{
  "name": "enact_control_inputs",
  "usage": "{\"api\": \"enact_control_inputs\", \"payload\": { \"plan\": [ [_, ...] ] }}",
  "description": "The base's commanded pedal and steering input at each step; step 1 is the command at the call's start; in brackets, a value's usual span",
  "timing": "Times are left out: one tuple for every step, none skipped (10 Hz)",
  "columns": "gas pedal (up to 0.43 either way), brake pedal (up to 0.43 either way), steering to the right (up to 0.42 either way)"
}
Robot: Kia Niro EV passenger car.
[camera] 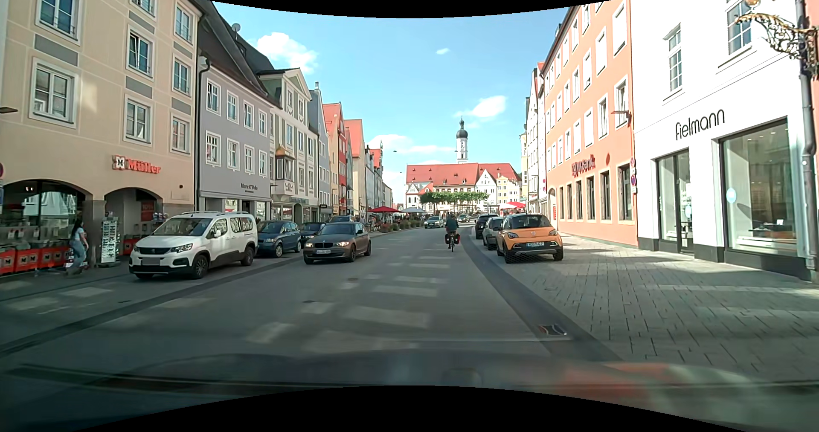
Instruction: Follow the waypoints while adhering to traffic rules and regulations
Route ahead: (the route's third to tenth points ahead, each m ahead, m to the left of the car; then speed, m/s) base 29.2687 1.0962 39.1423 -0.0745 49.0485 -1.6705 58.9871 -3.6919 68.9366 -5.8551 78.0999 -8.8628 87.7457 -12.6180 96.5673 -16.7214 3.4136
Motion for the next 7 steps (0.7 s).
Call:
{"api": "enact_control_inputs", "payload": {
  "plan": [
    [0.039,0.006,0.003],
    [0.039,0.006,0.002],
    [0.039,0.006,0.002],
    [0.039,0.006,0.003],
    [0.039,0.006,0.002],
    [0.039,0.006,-0.001],
    [0.039,0.006,-0.003]
  ]
}}
